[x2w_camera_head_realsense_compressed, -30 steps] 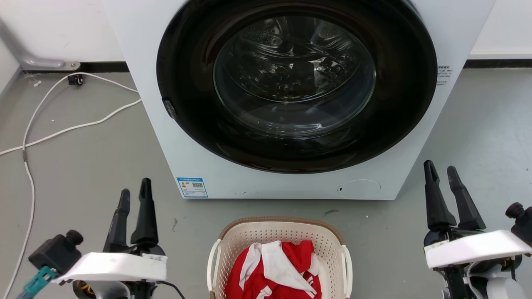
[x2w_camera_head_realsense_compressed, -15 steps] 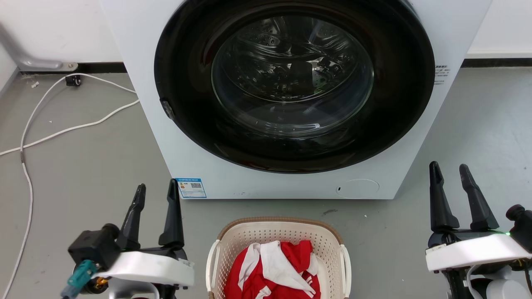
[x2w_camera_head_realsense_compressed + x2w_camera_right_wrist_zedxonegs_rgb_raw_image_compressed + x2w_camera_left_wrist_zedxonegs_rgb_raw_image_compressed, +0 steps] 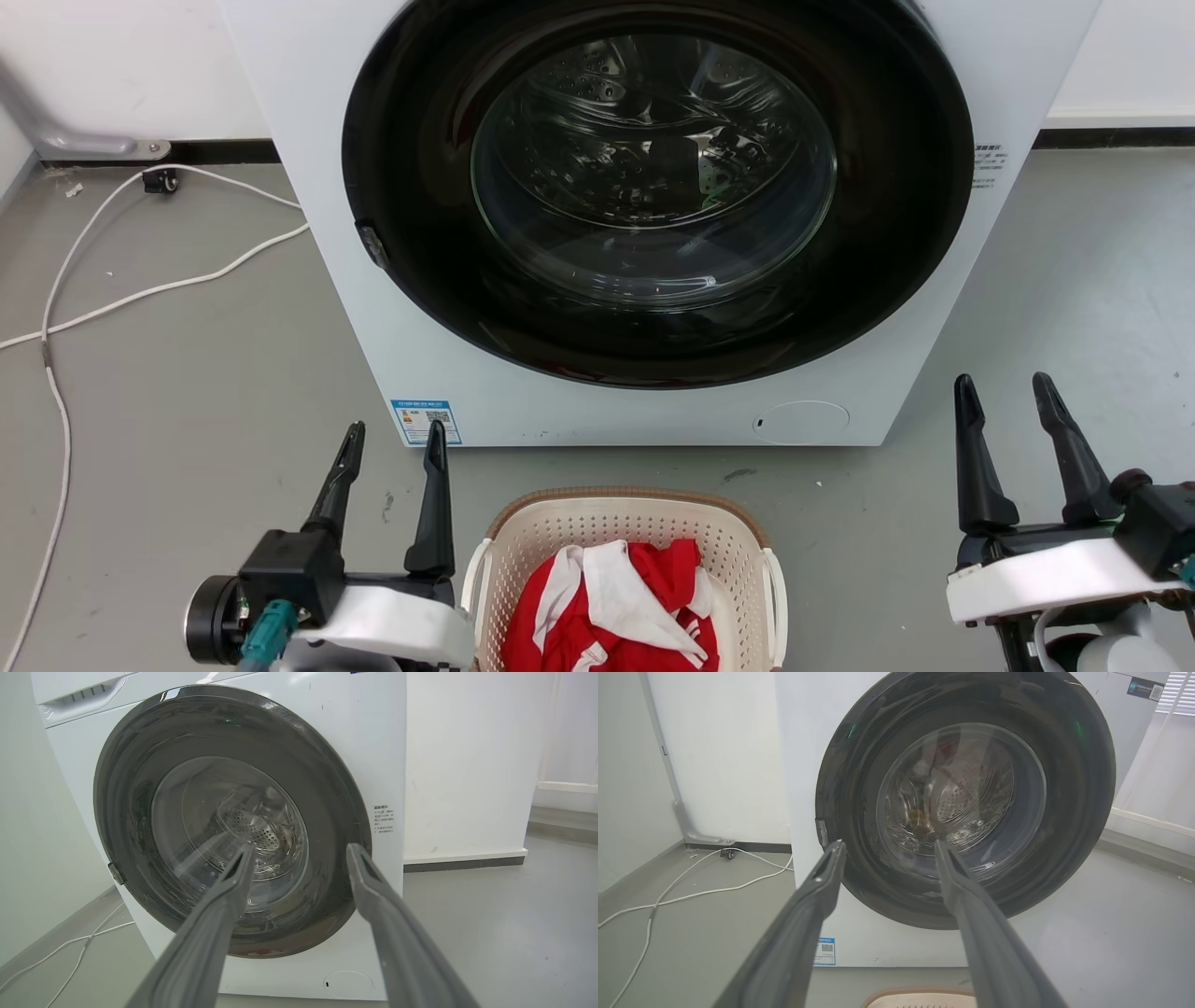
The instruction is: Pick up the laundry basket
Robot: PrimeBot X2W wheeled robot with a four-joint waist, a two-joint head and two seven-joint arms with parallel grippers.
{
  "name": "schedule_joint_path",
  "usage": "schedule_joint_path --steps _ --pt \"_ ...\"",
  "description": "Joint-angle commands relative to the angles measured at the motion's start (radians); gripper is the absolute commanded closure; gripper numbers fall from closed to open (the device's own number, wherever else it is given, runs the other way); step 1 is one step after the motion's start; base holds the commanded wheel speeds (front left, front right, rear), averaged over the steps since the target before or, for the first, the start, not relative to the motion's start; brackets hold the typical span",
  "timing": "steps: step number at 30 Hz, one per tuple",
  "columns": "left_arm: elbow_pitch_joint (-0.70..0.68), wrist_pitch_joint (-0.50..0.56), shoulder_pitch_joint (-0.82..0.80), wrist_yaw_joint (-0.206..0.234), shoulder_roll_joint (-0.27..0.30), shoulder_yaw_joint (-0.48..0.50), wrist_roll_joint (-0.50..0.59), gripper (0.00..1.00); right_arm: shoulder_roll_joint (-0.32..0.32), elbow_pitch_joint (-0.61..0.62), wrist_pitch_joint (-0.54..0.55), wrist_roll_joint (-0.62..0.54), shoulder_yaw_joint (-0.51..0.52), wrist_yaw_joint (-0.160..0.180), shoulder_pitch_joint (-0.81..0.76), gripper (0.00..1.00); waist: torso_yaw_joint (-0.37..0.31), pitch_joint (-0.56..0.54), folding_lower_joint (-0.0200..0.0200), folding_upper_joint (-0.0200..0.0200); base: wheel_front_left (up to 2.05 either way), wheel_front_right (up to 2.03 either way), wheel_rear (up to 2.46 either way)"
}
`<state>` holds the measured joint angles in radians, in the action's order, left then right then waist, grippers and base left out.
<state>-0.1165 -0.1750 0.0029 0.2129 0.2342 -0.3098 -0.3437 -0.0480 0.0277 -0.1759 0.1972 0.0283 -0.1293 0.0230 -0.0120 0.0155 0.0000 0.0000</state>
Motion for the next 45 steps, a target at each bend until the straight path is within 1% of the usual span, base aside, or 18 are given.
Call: schedule_joint_path --steps 1,8,11,13,17,20,25,29,33,35,38,42,45 --pt "-0.005 -0.008 -0.017 0.007 0.008 -0.006 0.019 0.00 -0.003 0.006 -0.006 -0.020 0.000 -0.002 0.000 0.00 0.000 0.000 0.0000 0.0000 0.00 0.00 0.00" --pt "0.009 -0.025 -0.014 0.035 0.034 -0.053 0.073 0.00 -0.003 0.007 -0.023 -0.108 0.002 -0.002 -0.001 0.00 -0.002 -0.001 0.0000 0.0000 0.00 0.00 0.00" --pt "0.008 -0.031 -0.017 0.030 0.048 -0.080 0.102 0.00 -0.003 0.010 -0.030 -0.145 -0.001 -0.002 -0.003 0.00 -0.004 -0.001 0.0000 0.0000 0.00 0.00 0.00" --pt "0.006 -0.035 -0.020 0.037 0.052 -0.094 0.116 0.00 -0.003 0.013 -0.034 -0.168 -0.002 -0.002 -0.004 0.00 -0.005 -0.001 0.0000 0.0000 0.00 0.00 0.00" --pt "-0.007 -0.043 -0.015 0.029 0.039 -0.096 0.106 0.00 -0.003 0.020 -0.042 -0.202 -0.004 -0.001 -0.006 0.00 -0.005 -0.001 0.0000 0.0000 0.00 0.00 0.00" --pt "-0.018 -0.050 0.007 -0.006 0.011 -0.052 0.069 0.00 -0.003 0.022 -0.049 -0.191 0.004 -0.001 -0.008 0.00 -0.005 0.000 0.0000 0.0000 0.00 0.00 0.00" --pt "-0.002 -0.059 0.045 -0.107 -0.062 0.055 0.035 0.00 -0.003 -0.005 -0.057 -0.131 0.028 -0.001 -0.018 0.00 -0.006 -0.001 0.0000 0.0000 0.00 0.00 0.00" --pt "0.028 -0.067 0.072 -0.196 -0.110 0.121 0.074 0.00 -0.003 -0.040 -0.064 -0.087 0.043 -0.001 -0.024 0.00 -0.007 -0.002 0.0000 0.0000 0.00 0.00 0.00" --pt "0.074 -0.074 0.082 -0.258 -0.142 0.166 0.120 0.00 -0.003 -0.058 -0.073 -0.088 0.045 -0.001 -0.018 0.00 -0.009 -0.002 0.0000 0.0000 0.00 0.00 0.00" --pt "0.100 -0.077 0.085 -0.276 -0.150 0.173 0.156 0.00 -0.003 -0.062 -0.076 -0.101 0.045 -0.001 -0.016 0.00 -0.009 -0.001 0.0000 0.0000 0.00 0.00 0.00" --pt "0.130 -0.083 0.085 -0.292 -0.161 0.185 0.190 0.00 -0.003 -0.064 -0.082 -0.120 0.043 -0.001 -0.017 0.00 -0.010 -0.001 0.0000 0.0000 0.00 0.00 0.00" --pt "0.145 -0.089 0.081 -0.301 -0.170 0.193 0.236 0.00 -0.003 -0.060 -0.089 -0.153 0.038 -0.001 -0.019 0.00 -0.011 0.001 0.0000 0.0000 0.00 0.00 0.00" --pt "0.145 -0.092 0.080 -0.309 -0.175 0.202 0.244 0.00 -0.003 -0.060 -0.090 -0.160 0.037 -0.001 -0.020 0.00 -0.011 0.001 0.0000 0.0000 0.00 0.00 0.00"
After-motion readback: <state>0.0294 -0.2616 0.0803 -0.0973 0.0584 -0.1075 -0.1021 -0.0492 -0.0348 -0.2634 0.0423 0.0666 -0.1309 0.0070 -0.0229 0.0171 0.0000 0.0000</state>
